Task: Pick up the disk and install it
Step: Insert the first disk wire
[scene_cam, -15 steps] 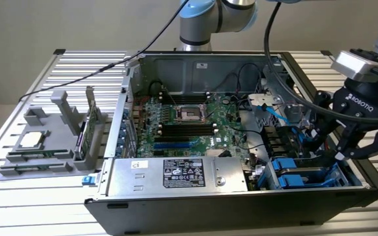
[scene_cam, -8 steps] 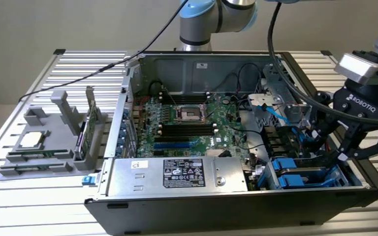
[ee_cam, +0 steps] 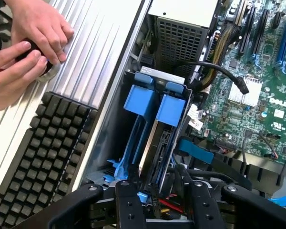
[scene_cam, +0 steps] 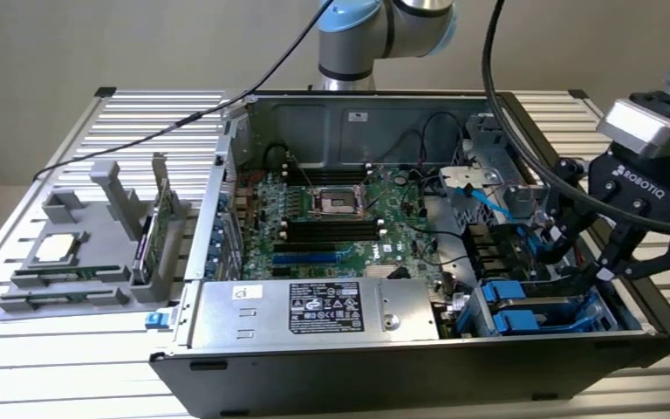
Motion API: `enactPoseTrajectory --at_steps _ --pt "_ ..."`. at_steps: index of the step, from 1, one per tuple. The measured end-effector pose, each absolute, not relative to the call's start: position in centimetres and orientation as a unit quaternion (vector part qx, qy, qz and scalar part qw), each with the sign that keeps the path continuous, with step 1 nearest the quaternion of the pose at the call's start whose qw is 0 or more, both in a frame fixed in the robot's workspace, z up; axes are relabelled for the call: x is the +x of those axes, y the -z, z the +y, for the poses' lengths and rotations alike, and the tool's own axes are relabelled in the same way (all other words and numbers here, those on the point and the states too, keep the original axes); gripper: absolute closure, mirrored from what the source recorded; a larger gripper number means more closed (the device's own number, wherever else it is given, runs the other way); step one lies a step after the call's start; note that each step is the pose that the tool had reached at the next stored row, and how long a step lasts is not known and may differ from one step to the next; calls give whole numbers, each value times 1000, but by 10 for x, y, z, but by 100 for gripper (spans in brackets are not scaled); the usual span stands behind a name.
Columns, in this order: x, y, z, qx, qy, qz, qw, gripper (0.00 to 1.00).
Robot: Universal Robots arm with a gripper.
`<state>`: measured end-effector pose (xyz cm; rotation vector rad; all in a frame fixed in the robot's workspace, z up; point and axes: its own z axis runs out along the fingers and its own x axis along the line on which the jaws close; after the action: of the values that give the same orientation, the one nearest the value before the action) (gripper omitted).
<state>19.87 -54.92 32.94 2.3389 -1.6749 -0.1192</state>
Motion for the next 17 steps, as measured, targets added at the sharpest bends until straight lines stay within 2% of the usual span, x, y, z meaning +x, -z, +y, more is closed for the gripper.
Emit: enactPoseTrajectory --at_steps 5,8,17 --pt "199 -329 -549 816 62 -565 101 56" --pt "199 -330 -549 822 69 -558 89 56" --pt "199 -336 -549 836 73 -537 82 56"
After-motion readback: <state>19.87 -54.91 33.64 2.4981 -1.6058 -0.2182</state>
